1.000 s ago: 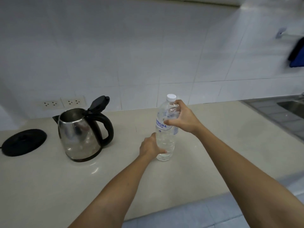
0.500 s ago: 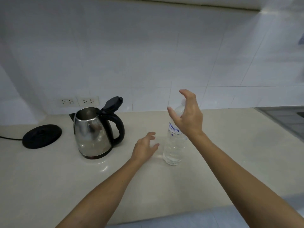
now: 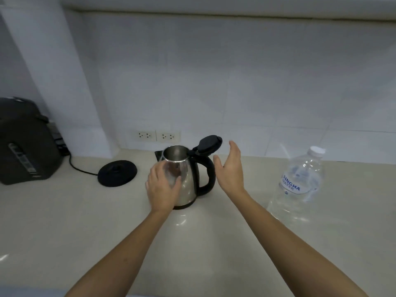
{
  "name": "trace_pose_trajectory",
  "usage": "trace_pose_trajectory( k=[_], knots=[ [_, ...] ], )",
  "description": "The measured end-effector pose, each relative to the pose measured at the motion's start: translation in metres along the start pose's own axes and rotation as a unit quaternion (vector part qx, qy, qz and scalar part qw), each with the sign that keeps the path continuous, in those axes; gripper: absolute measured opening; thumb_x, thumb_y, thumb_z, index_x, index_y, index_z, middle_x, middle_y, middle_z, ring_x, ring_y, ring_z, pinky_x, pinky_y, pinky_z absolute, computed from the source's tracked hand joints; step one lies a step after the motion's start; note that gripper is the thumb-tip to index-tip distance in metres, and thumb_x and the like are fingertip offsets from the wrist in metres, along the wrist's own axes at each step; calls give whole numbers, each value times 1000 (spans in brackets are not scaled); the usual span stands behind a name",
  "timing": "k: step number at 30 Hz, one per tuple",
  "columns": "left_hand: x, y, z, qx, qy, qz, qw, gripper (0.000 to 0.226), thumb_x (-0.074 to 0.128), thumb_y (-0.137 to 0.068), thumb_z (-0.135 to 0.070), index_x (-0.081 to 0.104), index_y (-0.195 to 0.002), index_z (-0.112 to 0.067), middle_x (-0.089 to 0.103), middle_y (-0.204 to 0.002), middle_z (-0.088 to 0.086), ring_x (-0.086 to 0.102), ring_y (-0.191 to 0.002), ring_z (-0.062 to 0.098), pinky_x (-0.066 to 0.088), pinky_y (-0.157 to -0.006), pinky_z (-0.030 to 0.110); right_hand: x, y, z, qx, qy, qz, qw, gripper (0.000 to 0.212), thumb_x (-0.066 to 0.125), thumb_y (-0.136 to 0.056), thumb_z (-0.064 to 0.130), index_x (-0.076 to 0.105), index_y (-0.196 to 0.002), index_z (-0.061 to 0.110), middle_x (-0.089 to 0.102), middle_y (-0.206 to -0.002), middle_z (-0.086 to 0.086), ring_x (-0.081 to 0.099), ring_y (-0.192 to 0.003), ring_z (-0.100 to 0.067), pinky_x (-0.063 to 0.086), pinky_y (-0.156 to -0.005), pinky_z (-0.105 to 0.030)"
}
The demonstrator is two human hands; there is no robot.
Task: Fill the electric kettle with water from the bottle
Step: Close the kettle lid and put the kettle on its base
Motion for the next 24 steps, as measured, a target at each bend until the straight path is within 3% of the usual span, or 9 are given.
trace_pose_trajectory(
  k=[3, 5, 8, 10, 13, 17, 19, 21, 24],
  knots=[
    [13, -18, 35, -65, 0, 111, 992, 93, 73, -78, -44, 24, -150, -11, 29, -156, 6, 30, -143, 24, 27, -116, 42, 21, 1, -15, 94, -68, -12, 993, 68, 47, -98, 34, 12, -152, 12, 21, -160, -3, 22, -146, -17, 23, -117, -31],
    [26, -24, 52, -96, 29, 190, 977, 99, 69, -71, -59, 21, -147, -15, 33, -153, 5, 36, -139, 26, 32, -113, 50, 32, 1, -21, 112, -81, -1, 990, 68, 44, -98, 38, 13, -153, 14, 25, -159, -3, 25, -146, -17, 25, -118, -33],
    [43, -21, 63, -124, 54, 270, 953, 106, 64, -70, -65, 8, -150, -26, 34, -154, 0, 39, -137, 28, 36, -110, 52, 43, 0, -16, 88, -99, 18, 991, 59, 43, -99, 38, 21, -152, 22, 42, -150, 2, 40, -134, -9, 32, -106, -25],
    [46, -19, 67, -123, 59, 273, 952, 108, 63, -73, -63, -4, -151, -33, 37, -153, -5, 43, -134, 30, 41, -107, 50, 46, -3, -8, 65, -104, 12, 992, 50, 42, -100, 33, 30, -149, 26, 56, -136, 5, 50, -119, -7, 36, -97, -21],
    [45, -19, 66, -111, 57, 257, 958, 104, 67, -79, -55, -3, -152, -30, 40, -151, -4, 45, -132, 30, 42, -106, 46, 49, -8, 5, 46, -111, -12, 993, 42, 41, -100, 28, 42, -142, 27, 66, -118, 4, 60, -107, -14, 44, -92, -25],
    [45, -21, 63, -93, 29, 250, 963, 102, 68, -83, -49, 0, -154, -22, 38, -152, 0, 48, -130, 29, 44, -104, 40, 64, -18, 26, 4, -83, -6, 997, 50, 42, -98, 30, 33, -146, 33, 63, -101, 10, 60, -80, -10, 49, -82, -24],
    [46, -22, 63, -86, 19, 251, 964, 103, 67, -83, -50, -2, -154, -21, 34, -155, 2, 47, -131, 30, 44, -104, 41, 75, -23, 39, -37, -27, 20, 999, 52, 41, -95, 37, 31, -146, 34, 58, -115, 9, 60, -90, -14, 50, -90, -33],
    [46, -22, 64, -82, 10, 254, 964, 103, 66, -83, -52, -2, -154, -21, 30, -157, 2, 47, -131, 30, 45, -103, 41, 87, -27, 52, -73, 37, 53, 995, 52, 43, -97, 35, 33, -147, 28, 43, -148, 2, 52, -125, -21, 43, -105, -38],
    [44, -21, 63, -76, -3, 257, 963, 105, 64, -83, -54, -3, -154, -18, 26, -159, 2, 45, -133, 30, 45, -104, 40, 107, -28, 67, -124, 155, 118, 973, 47, 48, -98, 26, 38, -144, 20, 29, -157, -3, 41, -136, -24, 41, -105, -39]
  ],
)
Point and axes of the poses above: each hand's wrist, its own y-axis away from the middle knuckle, its own x-axis out of the palm, z = x × y, the point moved 7 cm from there along -y, towards the middle knuckle
